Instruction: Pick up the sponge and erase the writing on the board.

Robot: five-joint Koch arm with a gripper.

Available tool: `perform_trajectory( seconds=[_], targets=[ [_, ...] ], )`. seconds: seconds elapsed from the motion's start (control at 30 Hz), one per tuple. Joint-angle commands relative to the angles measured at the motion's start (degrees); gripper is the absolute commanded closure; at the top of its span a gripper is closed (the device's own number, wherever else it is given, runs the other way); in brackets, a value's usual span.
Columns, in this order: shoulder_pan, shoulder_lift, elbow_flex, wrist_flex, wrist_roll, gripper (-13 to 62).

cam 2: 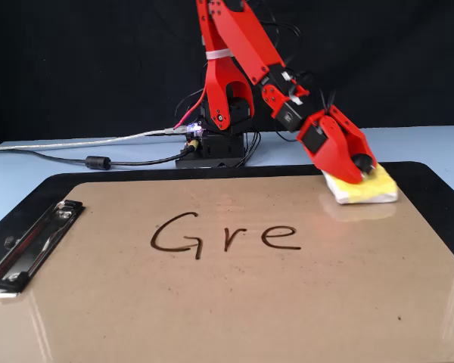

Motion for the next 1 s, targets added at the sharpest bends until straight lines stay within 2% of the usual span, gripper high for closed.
perform_trajectory(
  seconds=[0.0,0.17,0.27,0.4,0.53,0.7,0.97],
  targets=[
    [1.49,8.44,-4.66,8.96,-1.58,57.4],
    [14.94,24.17,-21.80,53.79,-0.70,57.4],
    [29.27,25.31,-30.94,67.15,3.25,57.4],
    [52.21,20.57,-33.05,63.37,12.30,57.4],
    [63.63,12.66,-32.17,52.21,18.90,57.5],
    [69.79,10.55,-24.79,45.26,21.62,57.5],
    [73.56,16.79,-7.82,36.39,22.24,57.5]
  ],
)
